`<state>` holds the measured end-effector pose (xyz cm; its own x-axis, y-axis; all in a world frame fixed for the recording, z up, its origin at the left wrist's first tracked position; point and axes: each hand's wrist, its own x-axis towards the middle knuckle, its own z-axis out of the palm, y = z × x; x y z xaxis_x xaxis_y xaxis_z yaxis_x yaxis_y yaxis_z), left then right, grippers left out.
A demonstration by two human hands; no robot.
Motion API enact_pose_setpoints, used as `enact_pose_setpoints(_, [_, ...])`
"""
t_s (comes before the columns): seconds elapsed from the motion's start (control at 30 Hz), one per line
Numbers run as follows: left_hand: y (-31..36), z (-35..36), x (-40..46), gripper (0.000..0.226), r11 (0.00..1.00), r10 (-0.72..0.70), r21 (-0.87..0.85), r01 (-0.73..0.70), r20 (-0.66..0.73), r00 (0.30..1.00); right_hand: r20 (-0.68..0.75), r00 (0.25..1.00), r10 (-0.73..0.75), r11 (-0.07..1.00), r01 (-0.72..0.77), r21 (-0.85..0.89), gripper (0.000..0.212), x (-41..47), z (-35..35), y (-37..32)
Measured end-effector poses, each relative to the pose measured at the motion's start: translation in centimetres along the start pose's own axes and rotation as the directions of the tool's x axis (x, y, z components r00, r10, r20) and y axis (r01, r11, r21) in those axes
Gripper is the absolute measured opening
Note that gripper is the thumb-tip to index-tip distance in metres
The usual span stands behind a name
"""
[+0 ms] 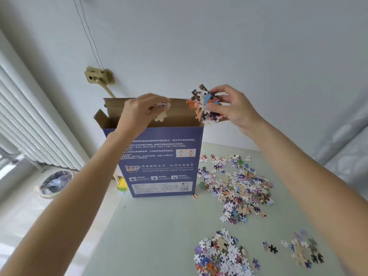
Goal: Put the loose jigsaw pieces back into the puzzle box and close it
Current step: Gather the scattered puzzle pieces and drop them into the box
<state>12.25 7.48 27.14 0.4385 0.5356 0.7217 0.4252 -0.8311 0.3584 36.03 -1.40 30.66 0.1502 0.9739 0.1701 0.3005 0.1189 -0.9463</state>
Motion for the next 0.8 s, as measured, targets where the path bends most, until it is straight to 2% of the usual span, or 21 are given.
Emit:
enact_pose_setpoints(0.1, [-2.6,0.0,-0.9,0.014,0.989,0.073,0.115,-0.096,0.191,0.979,0.01,0.999,-0.05,0.994,0.051,-0.094,0.031,2.5,1.0,-0.5])
enact_pose_setpoints(0.13, [-3.2,-0.1,-1.1,0.014,0.988,0.037,0.135,-0.071,0.237,0.971,0.015,0.996,-0.09,0.981,0.091,-0.17,0.031,3.2,1.5,-0.5])
enact_pose_setpoints(0.2, [-3.7,-0.3,-1.2,0.015,0.987,-0.116,0.142,0.075,0.306,0.945,0.053,0.982,-0.184,0.921,0.191,-0.339,0.03,4.1,2.4,-0.5])
enact_pose_setpoints(0.27, [-3.9,-0.6,-0.8,0.016,0.973,-0.213,0.159,0.165,0.362,0.908,0.144,0.953,-0.267,0.813,0.302,-0.498,0.028,4.3,3.4,-0.3])
enact_pose_setpoints(0.33, [-4.1,-0.8,-0.3,0.016,0.961,-0.255,0.21,0.179,0.428,0.867,0.267,0.909,-0.319,0.647,0.415,-0.64,0.025,4.3,4.5,0.1])
enact_pose_setpoints(0.4, [-4.3,-1.0,0.1,0.017,0.953,-0.282,0.242,0.185,0.469,0.837,0.376,0.867,-0.328,0.502,0.497,-0.708,0.023,4.4,5.4,0.6])
enact_pose_setpoints(0.47, [-4.2,-1.1,0.2,0.018,0.948,-0.302,0.24,0.209,0.469,0.83,0.44,0.844,-0.308,0.431,0.536,-0.726,0.023,4.5,6.0,1.0])
enact_pose_setpoints(0.63, [-3.5,-1.9,-0.8,0.014,0.95,-0.311,0.146,0.275,0.397,0.864,0.482,0.828,-0.286,0.387,0.56,-0.733,0.022,5.0,6.8,1.4])
enact_pose_setpoints(0.8, [-3.5,-2.1,-2.6,0.01,0.959,-0.269,0.194,0.205,0.398,0.877,0.519,0.805,-0.288,0.471,0.591,-0.655,0.026,5.0,7.7,1.8])
